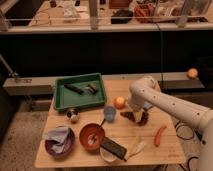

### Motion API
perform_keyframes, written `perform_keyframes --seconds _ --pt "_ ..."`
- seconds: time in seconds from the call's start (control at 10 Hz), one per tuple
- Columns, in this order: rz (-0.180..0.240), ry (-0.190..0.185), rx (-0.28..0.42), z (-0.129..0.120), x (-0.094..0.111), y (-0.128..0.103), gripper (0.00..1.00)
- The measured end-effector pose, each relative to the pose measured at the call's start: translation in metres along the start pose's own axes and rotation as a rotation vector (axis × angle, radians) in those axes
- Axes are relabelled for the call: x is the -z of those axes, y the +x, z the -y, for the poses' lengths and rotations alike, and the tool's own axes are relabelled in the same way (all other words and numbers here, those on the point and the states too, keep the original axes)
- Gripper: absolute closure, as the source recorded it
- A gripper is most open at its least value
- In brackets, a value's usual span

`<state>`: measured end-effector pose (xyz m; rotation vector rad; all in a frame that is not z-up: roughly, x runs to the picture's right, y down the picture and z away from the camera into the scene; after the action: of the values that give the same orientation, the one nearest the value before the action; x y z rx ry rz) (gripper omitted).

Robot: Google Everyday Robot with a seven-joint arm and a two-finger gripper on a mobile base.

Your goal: Place grapes in plastic cup

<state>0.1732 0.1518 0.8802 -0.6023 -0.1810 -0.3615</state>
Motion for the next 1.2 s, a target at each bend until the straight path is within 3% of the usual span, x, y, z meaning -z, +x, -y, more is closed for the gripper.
perform_keyframes --seconds 0.1,0.3,0.4,0.9,1.2 --pt "0.004 -0.002 -0.003 0.0 -0.002 0.0 0.27" --pt "0.006 -0.005 -0.006 0.0 -0.003 0.0 0.42" --pt "0.008 -0.018 -0.005 -0.004 -0.004 -0.001 0.53" --pt "0.001 0.003 -0.011 0.002 -0.008 0.001 0.98" --pt "-0.02 0.027 -0.017 0.004 0.022 0.003 1.0"
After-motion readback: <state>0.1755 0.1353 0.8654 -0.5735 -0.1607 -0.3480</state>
